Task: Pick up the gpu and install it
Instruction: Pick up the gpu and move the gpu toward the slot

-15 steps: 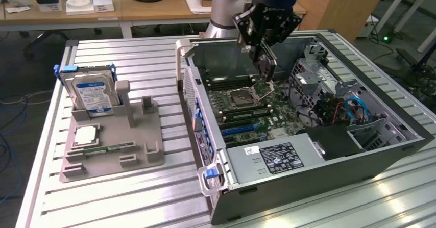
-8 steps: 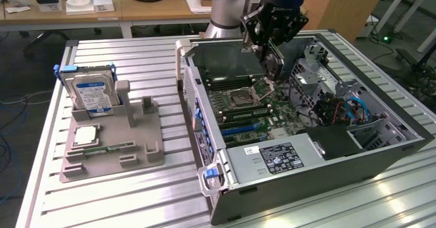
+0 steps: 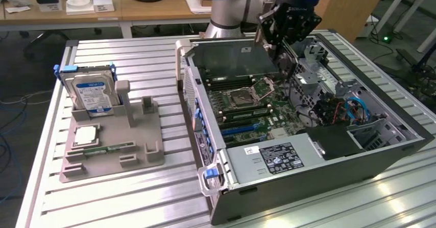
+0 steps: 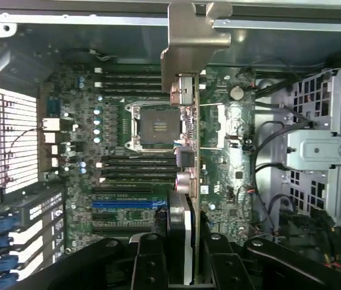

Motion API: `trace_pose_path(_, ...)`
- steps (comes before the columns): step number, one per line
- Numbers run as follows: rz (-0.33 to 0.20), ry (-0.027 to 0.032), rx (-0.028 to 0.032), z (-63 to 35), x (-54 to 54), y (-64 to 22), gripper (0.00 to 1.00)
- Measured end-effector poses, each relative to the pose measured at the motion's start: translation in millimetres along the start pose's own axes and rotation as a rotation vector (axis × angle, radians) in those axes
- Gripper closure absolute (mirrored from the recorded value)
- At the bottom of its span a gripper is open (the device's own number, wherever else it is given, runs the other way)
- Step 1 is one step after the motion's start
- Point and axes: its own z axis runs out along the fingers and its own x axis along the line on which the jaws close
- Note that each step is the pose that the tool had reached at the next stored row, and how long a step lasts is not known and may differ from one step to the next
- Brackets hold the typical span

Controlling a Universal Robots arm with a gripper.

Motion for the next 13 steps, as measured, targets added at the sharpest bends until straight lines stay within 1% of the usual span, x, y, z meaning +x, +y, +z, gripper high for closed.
trace_pose_path(8,0.0,0.0,-0.0001,0.4,-21.4,0.2,0.72)
trace_pose_path(13,0.0,-0.0001,-0.0001,0.5,-22.4,0.3,0.72)
